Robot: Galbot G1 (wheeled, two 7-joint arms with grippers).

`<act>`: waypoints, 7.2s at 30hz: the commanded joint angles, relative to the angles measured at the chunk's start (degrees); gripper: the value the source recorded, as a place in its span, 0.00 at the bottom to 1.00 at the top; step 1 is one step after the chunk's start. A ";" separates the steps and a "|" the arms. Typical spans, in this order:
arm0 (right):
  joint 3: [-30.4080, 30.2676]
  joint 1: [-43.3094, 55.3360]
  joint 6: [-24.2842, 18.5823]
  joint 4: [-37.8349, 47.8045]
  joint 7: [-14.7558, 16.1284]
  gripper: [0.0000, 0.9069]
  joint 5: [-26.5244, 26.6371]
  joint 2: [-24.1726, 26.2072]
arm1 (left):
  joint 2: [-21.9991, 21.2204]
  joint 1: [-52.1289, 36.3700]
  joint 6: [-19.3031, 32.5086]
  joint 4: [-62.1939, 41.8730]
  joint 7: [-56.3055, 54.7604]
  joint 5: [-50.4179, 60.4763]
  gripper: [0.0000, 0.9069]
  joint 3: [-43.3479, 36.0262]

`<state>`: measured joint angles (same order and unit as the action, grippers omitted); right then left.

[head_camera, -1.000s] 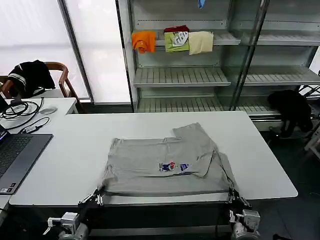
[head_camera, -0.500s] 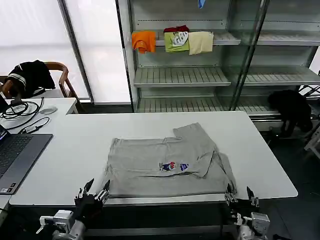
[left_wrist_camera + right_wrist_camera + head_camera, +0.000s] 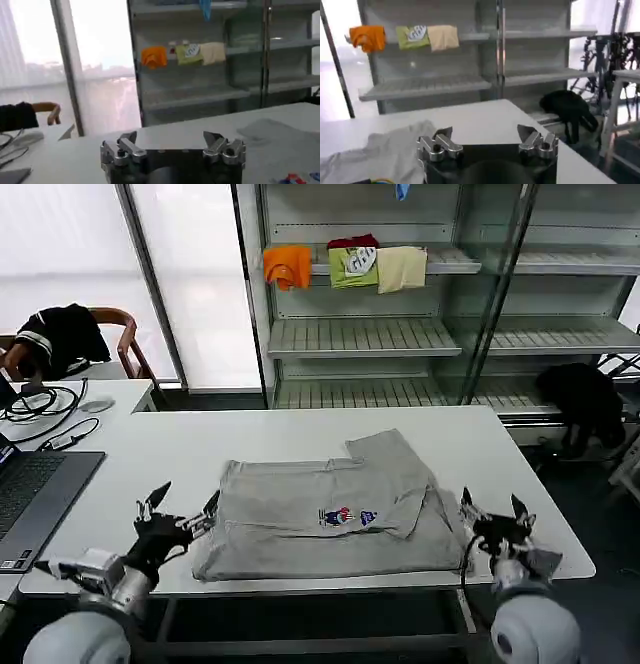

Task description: Fold and organize the clothes.

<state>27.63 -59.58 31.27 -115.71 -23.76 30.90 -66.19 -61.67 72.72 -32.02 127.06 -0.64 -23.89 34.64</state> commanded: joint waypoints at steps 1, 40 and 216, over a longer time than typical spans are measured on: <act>-12.17 32.85 1.91 24.05 5.50 1.00 2.12 2.56 | 3.58 -31.18 -0.99 -26.57 3.54 -4.02 1.00 -14.52; -17.88 42.67 -4.80 63.97 16.47 1.00 -12.88 -14.10 | -5.95 -34.00 -1.06 -47.18 3.60 1.23 1.00 -19.11; 2.52 -13.34 -2.67 -9.82 3.10 1.00 -4.67 1.09 | -15.60 -1.17 -0.93 -17.19 -0.72 4.51 0.74 -1.87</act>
<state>29.45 -73.14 28.19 -124.23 -20.63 25.23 -66.68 -73.67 70.02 -32.49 110.87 -1.07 -19.10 31.54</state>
